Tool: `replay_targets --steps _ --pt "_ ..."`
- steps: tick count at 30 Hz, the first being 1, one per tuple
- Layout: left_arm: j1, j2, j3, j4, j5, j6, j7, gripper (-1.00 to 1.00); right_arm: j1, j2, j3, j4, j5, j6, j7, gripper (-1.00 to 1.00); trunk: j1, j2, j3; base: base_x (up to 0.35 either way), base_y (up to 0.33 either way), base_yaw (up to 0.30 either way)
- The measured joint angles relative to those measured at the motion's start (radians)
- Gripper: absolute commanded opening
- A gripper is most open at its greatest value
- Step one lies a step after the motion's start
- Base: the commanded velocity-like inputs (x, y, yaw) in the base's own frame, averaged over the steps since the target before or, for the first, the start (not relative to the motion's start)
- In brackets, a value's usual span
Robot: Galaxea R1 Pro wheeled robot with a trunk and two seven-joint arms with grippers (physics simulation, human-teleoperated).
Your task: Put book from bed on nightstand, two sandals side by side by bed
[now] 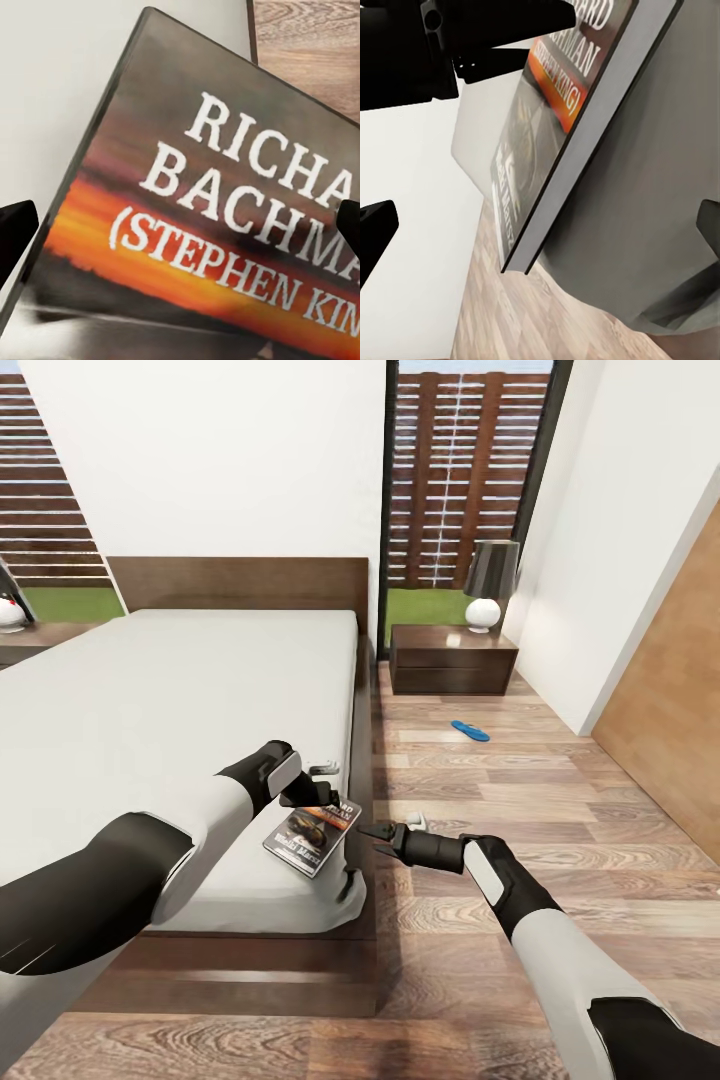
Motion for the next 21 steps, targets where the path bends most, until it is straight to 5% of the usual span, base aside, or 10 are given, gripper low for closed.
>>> replay_targets --steps 21 --pt "0.000 0.000 0.000 0.000 0.000 0.000 -0.001 1.00 0.000 -0.001 -0.001 0.000 0.002 0.000 -0.001 1.00 0.000 0.000 0.000 0.049 -0.054 0.000"
